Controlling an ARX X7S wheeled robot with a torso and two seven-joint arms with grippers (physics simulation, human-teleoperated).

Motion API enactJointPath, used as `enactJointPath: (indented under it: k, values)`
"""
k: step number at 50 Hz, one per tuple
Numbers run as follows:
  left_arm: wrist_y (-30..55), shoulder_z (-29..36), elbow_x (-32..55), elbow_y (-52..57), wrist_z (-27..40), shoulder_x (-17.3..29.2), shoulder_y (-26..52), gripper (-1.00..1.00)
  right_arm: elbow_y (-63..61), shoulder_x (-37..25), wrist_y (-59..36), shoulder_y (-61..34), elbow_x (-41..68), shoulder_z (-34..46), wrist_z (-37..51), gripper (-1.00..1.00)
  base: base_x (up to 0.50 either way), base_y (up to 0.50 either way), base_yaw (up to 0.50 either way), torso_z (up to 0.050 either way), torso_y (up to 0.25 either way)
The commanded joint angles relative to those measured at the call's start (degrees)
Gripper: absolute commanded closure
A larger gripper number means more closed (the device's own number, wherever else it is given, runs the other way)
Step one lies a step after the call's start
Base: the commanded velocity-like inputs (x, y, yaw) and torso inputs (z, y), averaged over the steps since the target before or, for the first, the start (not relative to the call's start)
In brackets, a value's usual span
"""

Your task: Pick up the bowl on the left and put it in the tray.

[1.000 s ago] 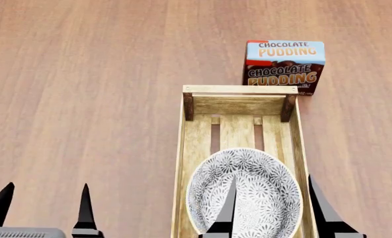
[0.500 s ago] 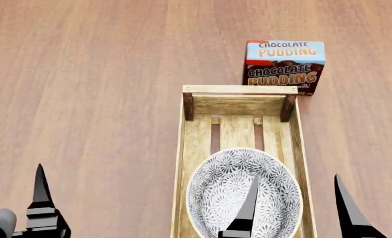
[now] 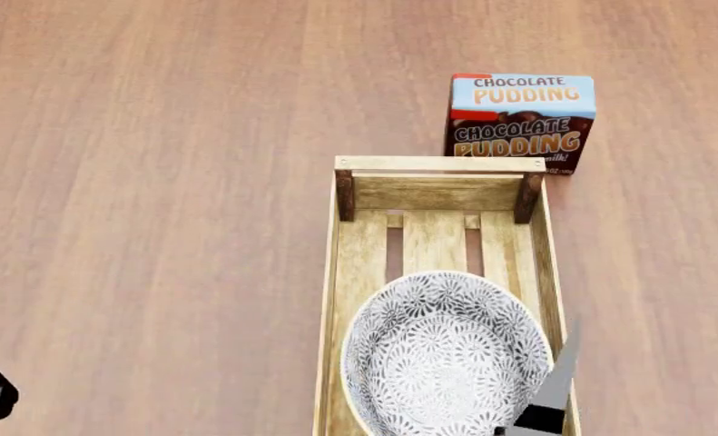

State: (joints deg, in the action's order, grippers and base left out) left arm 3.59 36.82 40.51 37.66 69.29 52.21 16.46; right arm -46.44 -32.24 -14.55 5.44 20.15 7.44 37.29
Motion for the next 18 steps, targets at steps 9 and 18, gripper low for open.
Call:
enactJointPath:
  k: [9,18]
  values:
    - [-5.45,-6.45,0.43,-0.60,0.79,4.02,-5.62,-1.00,-4.98,-1.32,5.53,11.92,3.98,-16.02,0.93,-1.00,0.00,0.00,0.00,0.000,0.000]
    - [-8.52,-9.35,1.58,-0.88,2.21,6.45,-8.32,-1.00,-6.08,-1.06,8.15,16.85,5.40,-21.68,1.46,-1.00,0.00,0.00,0.00,0.000,0.000]
